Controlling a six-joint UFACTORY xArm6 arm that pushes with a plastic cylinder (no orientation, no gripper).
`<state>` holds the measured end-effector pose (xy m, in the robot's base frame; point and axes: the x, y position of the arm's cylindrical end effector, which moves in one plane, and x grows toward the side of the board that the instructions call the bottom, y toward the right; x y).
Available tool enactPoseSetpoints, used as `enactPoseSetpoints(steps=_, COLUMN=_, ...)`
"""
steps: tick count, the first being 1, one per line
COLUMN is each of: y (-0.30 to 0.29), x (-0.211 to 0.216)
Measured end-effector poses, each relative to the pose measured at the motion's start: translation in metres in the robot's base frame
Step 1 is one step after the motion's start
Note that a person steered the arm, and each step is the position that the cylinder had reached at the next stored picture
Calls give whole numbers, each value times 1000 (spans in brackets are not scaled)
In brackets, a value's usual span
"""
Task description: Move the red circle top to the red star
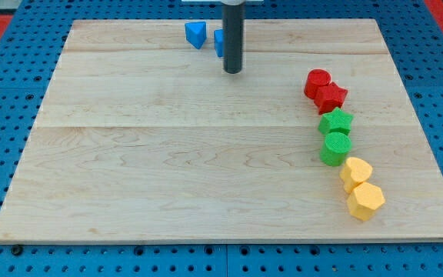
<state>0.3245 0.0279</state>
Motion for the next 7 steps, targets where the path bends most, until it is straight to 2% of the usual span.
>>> enactPoseSetpoints(steps=1, y=4, x=51)
enactPoseSetpoints(steps=2, y=40, x=62)
enactPoseSetpoints(steps=4, y=93, x=51)
enactPoseSetpoints(steps=7, y=103, x=31)
